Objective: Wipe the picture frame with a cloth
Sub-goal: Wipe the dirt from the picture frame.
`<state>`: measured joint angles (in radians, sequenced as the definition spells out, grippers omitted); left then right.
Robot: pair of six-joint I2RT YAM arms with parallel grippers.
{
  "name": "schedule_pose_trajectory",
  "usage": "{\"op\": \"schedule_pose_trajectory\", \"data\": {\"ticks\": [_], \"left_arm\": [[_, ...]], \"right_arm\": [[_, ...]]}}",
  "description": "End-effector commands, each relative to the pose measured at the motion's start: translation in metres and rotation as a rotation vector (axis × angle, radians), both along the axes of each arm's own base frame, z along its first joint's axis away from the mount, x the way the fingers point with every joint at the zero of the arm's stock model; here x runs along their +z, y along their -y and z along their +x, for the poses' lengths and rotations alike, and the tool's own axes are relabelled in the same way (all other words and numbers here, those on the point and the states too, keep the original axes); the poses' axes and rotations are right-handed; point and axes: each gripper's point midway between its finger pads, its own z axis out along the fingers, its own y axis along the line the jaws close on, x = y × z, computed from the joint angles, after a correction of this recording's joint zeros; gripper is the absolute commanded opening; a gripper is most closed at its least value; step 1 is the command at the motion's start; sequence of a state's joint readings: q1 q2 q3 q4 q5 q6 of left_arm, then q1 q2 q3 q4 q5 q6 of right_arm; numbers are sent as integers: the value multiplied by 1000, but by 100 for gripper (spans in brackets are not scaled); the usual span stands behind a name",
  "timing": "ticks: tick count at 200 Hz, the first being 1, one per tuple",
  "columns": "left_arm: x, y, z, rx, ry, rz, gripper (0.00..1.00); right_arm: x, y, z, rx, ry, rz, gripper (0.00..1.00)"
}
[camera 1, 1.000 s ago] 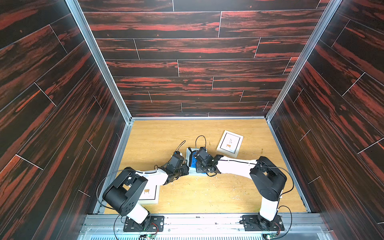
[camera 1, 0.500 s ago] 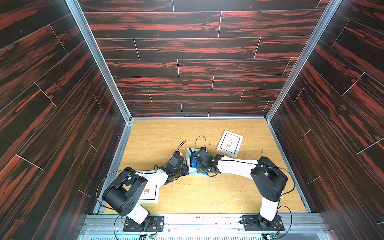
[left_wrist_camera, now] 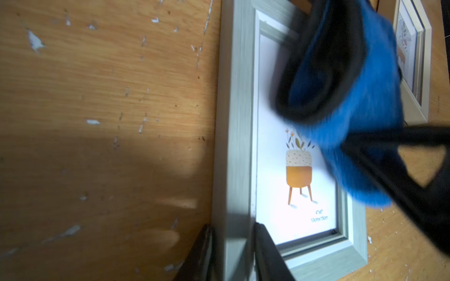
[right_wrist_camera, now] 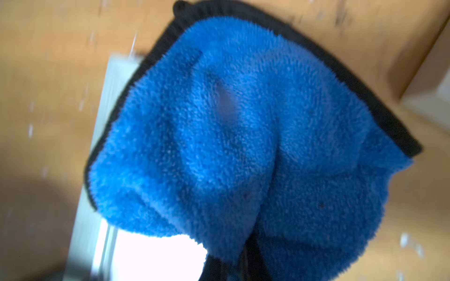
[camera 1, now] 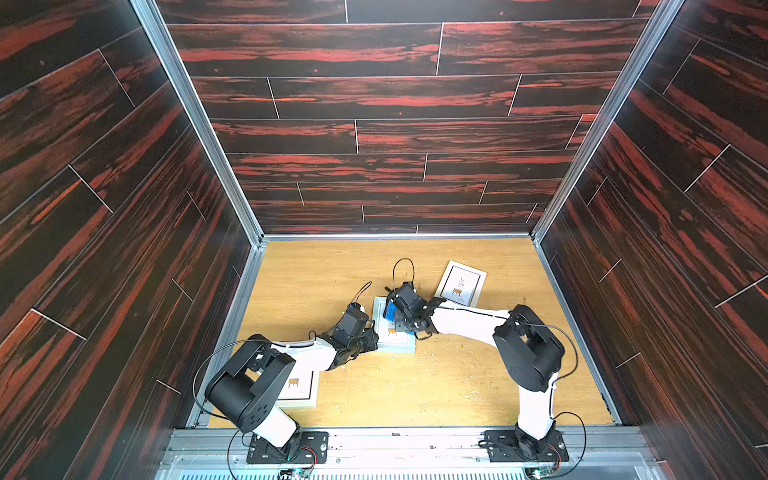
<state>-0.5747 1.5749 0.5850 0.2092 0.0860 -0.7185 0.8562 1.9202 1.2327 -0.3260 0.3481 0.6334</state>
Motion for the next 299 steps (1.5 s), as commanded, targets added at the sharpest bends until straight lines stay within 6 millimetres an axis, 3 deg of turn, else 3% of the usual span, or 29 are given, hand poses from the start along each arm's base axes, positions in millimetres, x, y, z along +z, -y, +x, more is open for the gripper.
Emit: {"op": "schedule_pose_trajectory", "data": {"ticks": [1, 20, 45, 60, 75, 112, 128, 143, 179, 198, 235, 256, 272, 299], "left_arm": [[-57, -39, -61, 6, -269, 173, 31], [-57, -39, -61, 4, -270, 173, 31], [-57, -39, -61, 3, -270, 175, 31], [-57, -40, -62, 5, -270, 177, 31], [-56, -40, -62, 8, -268, 177, 31], [-57, -39, -59, 11, -264, 175, 31], [-59, -39, -61, 9, -269, 173, 31], [-59, -39, -61, 6, -270, 170, 31], [-58, -38, -61, -6, -270, 172, 31], [-58, -36, -60, -7, -269, 169, 31], [-57, -38, -60, 1, -265, 169, 31], [-57, -39, -61, 4, -265, 173, 31], [-56, -40, -61, 7, -264, 176, 31], [-55, -40, -61, 8, -264, 177, 31]], "right_arm": [[-29, 26, -38, 3, -117, -74, 0], [-32, 28, -16, -25, -105, -79, 0], [-15, 14, 35, -49, -27, -62, 0], [-11, 13, 51, -59, -11, -93, 0], [-10, 13, 44, -46, -19, -98, 0], [-23, 17, -29, 17, -100, -52, 0], [-30, 20, -42, 17, -135, -26, 0], [-27, 18, -27, 8, -141, 22, 0], [3, 8, 54, -49, -16, 42, 0], [6, -8, 78, -42, -1, 40, 0], [-7, -58, 79, 41, -31, 61, 0], [-5, -71, 80, 50, -29, 71, 0], [1, -64, 83, 31, -10, 44, 0], [6, -19, 88, -44, 25, -54, 0]]}}
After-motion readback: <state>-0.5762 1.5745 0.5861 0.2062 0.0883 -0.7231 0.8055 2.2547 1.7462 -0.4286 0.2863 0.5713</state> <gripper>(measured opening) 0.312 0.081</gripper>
